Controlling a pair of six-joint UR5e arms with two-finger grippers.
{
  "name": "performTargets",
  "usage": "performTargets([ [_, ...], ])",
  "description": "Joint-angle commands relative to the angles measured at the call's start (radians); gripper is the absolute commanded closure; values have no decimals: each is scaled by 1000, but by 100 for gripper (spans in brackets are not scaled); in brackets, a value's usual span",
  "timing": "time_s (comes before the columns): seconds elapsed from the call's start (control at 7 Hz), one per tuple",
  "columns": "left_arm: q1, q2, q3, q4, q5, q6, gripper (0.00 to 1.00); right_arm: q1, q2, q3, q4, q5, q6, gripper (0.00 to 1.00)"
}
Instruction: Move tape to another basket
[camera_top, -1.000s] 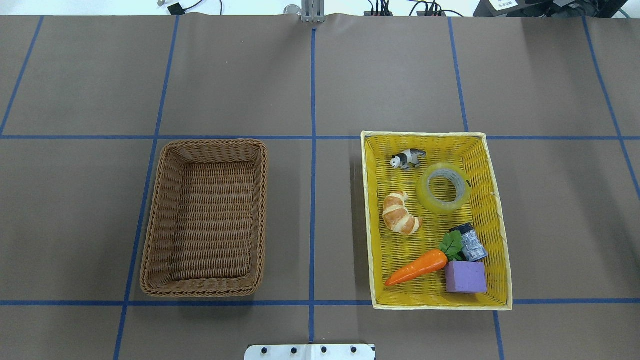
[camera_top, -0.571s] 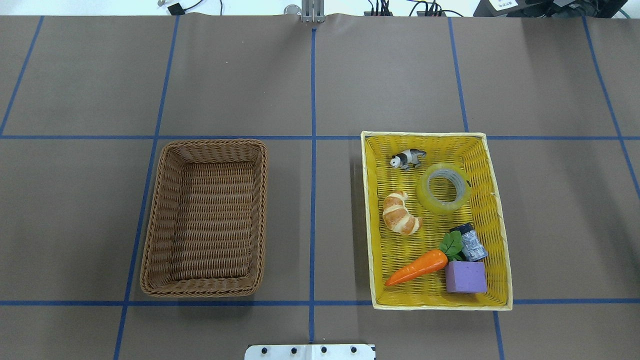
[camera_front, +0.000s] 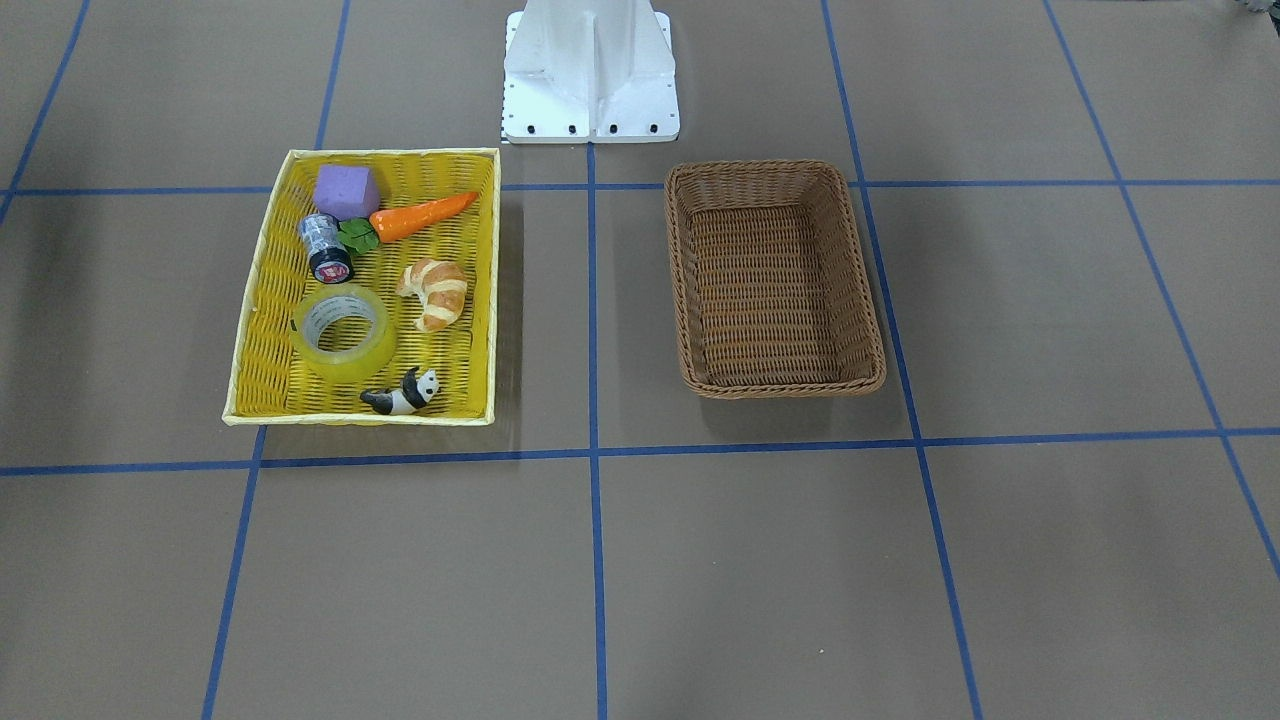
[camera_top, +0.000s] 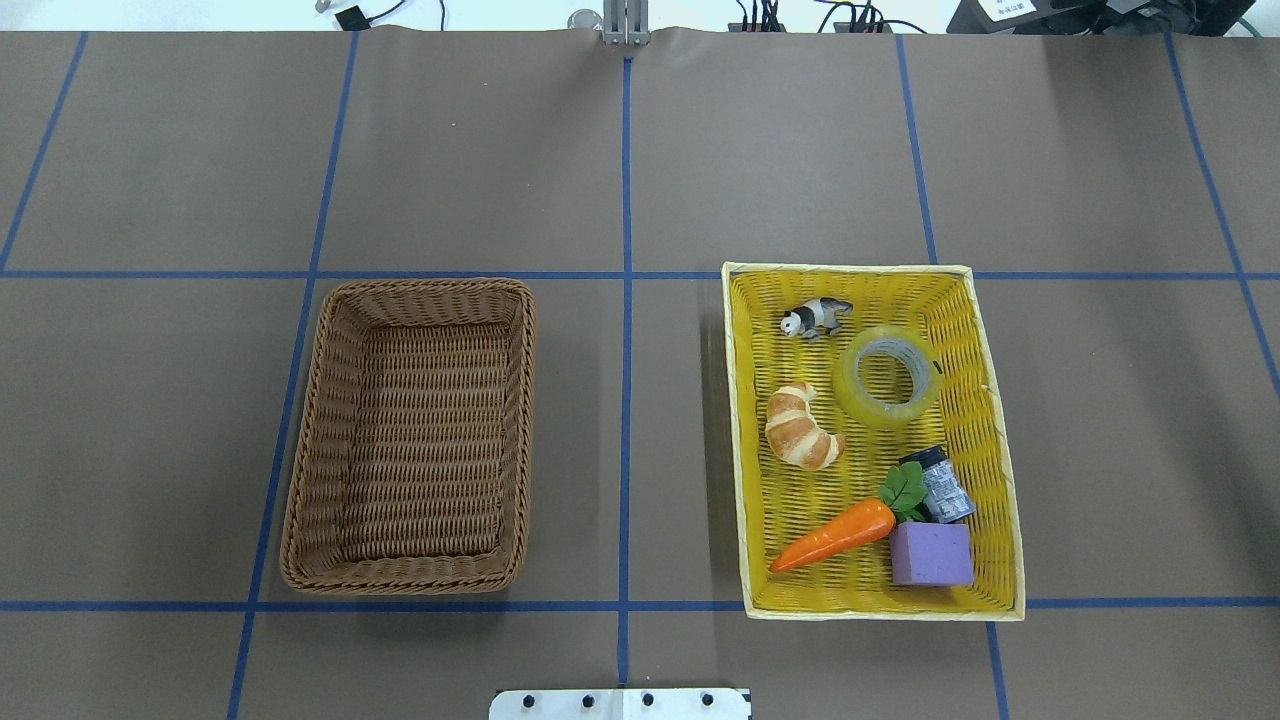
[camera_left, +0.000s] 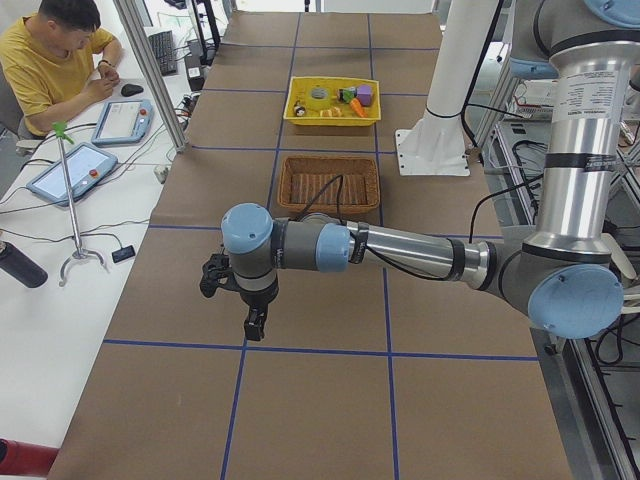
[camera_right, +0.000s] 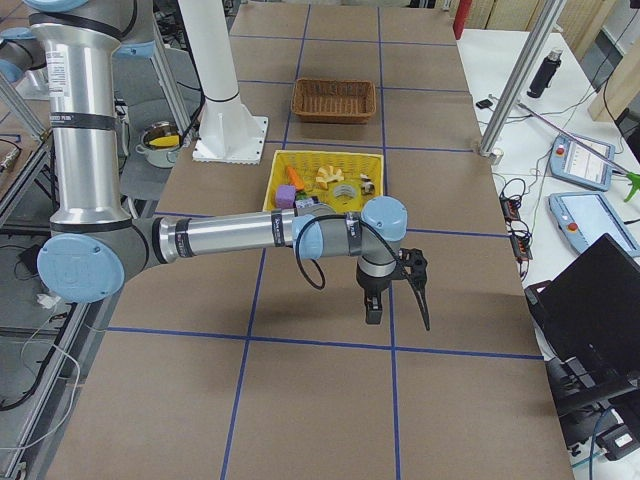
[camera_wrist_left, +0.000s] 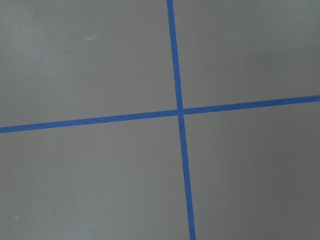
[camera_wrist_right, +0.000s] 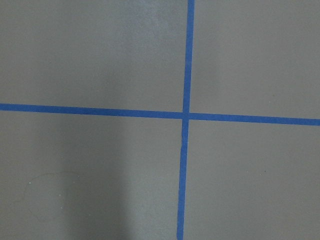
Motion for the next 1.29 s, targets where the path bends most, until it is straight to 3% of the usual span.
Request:
performTargets([
  [0.0, 0, -2, -8, -105, -2, -2, 1, -34, 7, 4, 218, -5, 27, 0],
  [0.29, 10, -16, 9, -326, 2, -11, 1, -197, 115, 17, 223, -8, 50, 0],
  [0.57, 11, -16, 20, -343, -3, -41, 1, -311, 178, 65, 237, 4, 58, 0],
  [0.71, 11, -13, 20, -343, -3, -41, 1, -398, 181, 116, 235, -14, 164, 0],
  [0.86, 11, -13, 20, -343, -3, -41, 1, -507, 194, 131, 235, -101, 278, 0],
  [1.0, 11, -13, 20, -343, -2, -41, 1, -626, 197, 138, 235, -263, 353, 0],
  [1.14, 11, -11, 20, -345, -3, -41, 1, -693, 198, 130, 237, -319, 369, 1],
])
